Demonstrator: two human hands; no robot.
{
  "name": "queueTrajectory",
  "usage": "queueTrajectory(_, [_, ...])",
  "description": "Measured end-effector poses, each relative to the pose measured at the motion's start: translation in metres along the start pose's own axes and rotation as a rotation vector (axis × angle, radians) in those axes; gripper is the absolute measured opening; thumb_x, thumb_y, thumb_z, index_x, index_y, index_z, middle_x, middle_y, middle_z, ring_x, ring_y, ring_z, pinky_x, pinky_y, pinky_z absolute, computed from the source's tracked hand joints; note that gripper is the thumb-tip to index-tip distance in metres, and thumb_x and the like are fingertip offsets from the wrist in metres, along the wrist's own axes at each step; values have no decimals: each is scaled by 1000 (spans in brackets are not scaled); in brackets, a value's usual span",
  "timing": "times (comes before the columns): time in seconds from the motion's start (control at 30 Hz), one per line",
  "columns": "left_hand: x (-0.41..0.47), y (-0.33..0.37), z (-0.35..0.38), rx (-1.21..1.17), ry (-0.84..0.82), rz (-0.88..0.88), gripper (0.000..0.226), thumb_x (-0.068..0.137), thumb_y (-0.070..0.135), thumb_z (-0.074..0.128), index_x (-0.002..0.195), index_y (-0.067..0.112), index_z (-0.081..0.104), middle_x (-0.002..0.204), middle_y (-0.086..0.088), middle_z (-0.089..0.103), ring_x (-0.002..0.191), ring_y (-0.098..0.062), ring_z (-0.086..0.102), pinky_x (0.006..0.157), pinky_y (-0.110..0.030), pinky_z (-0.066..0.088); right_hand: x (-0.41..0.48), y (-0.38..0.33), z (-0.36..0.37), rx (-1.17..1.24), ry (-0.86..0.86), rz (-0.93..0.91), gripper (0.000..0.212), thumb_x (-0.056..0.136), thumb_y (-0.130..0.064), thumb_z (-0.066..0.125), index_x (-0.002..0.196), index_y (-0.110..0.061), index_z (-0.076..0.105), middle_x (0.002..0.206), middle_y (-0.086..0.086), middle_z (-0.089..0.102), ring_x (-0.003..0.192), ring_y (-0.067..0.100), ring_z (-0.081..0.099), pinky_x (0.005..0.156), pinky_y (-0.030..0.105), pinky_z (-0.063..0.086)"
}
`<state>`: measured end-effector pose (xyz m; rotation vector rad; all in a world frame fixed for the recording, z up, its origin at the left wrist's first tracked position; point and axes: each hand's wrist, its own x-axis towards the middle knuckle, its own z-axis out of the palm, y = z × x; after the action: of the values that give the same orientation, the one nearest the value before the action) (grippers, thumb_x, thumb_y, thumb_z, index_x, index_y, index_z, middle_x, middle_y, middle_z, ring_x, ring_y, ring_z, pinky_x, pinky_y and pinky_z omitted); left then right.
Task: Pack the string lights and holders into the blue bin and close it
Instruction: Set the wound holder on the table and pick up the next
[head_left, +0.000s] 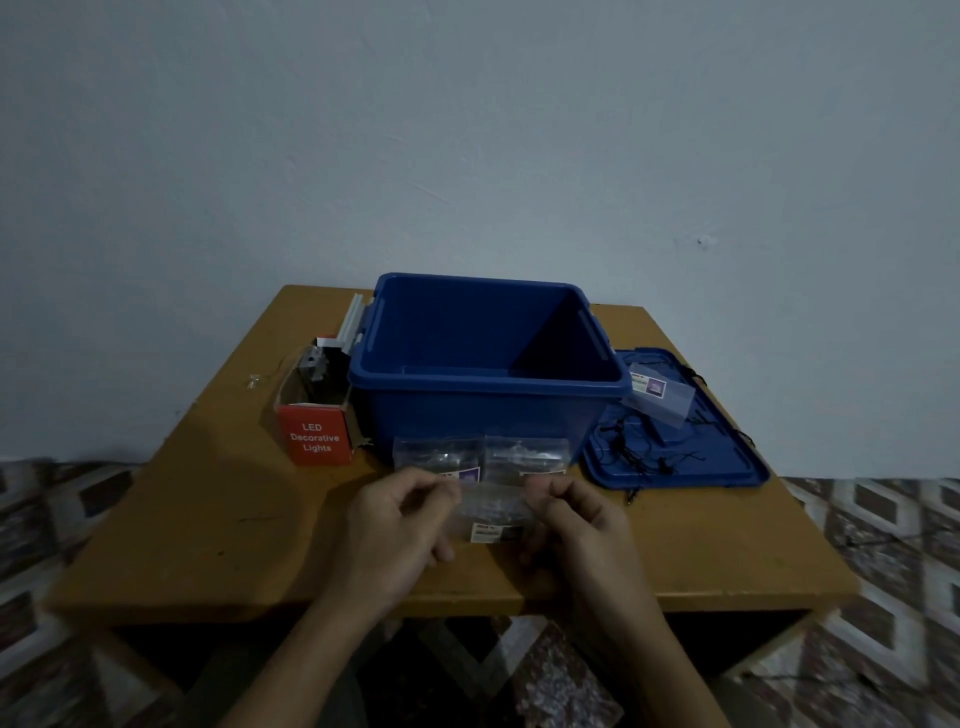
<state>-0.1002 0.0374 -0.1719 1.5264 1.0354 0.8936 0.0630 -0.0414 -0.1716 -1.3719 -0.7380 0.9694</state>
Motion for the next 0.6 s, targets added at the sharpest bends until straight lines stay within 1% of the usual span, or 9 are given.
queueTrajectory(0.07, [-4,-1,1,12,82,-9,14,90,30,69,89,16,68,67,-8,67,55,-13,64,52,-24,48,0,2,-1,-12,14,-3,9,94,-10,62,87,-12,68,68,6,61,69,28,58,64,36,51])
queueTrajectory(0.1, [-5,-1,2,34,120,-22,18,88,33,71,88,16,65,73,-6,67,60,-14,65,53,-24,47,0,3,-1,-18,21,-9,8,93,-10,63,88,-12,67,70,5,63,71,27,60,66,35,53])
queueTrajectory(0.17, [-7,1,1,103,159,-43,23,88,35,71,83,16,61,78,-3,64,66,-11,62,55,-19,42,0,4,1,-36,35,-36,6,92,-12,65,88,-13,68,74,0,68,75,25,65,70,37,57])
queueTrajectory(0.23, [-7,3,-2,130,145,-63,26,90,32,69,76,12,60,70,-4,60,57,-7,55,52,-17,41,0,4,4,-112,53,-79,5,92,-17,67,88,-16,69,81,-2,71,82,22,69,78,41,59])
queueTrajectory(0.33, [-5,6,-11,119,116,-125,32,93,32,65,74,6,60,68,-12,61,50,-13,54,51,-24,44,0,3,12,-240,45,-126,8,94,-25,65,89,-20,67,84,-1,70,83,17,67,81,42,59])
queueTrajectory(0.4, [-3,7,-19,153,131,-151,34,95,32,63,79,2,61,73,-18,65,45,-8,53,45,-17,42,2,1,19,-297,24,-105,10,95,-29,64,90,-21,66,85,0,70,82,16,67,81,43,60])
queueTrajectory(0.43, [-2,7,-23,164,144,-159,34,95,32,63,82,1,62,75,-18,66,44,-5,52,42,-14,40,4,0,23,-329,14,-91,11,95,-32,64,91,-21,65,86,0,70,83,16,68,81,43,60])
queueTrajectory(0.5, [1,7,-30,167,175,-156,36,95,32,64,82,-2,62,71,-14,64,42,-4,51,38,-13,37,8,-2,32,-378,4,-80,15,95,-35,63,91,-21,64,87,2,70,84,18,68,80,44,60])
queueTrajectory(0.6, [4,5,-36,155,195,-147,40,95,37,63,82,-1,62,69,-8,65,42,-4,53,39,-16,38,14,-2,42,-410,37,-95,17,96,-36,62,89,-21,62,85,2,69,82,17,68,78,44,61])
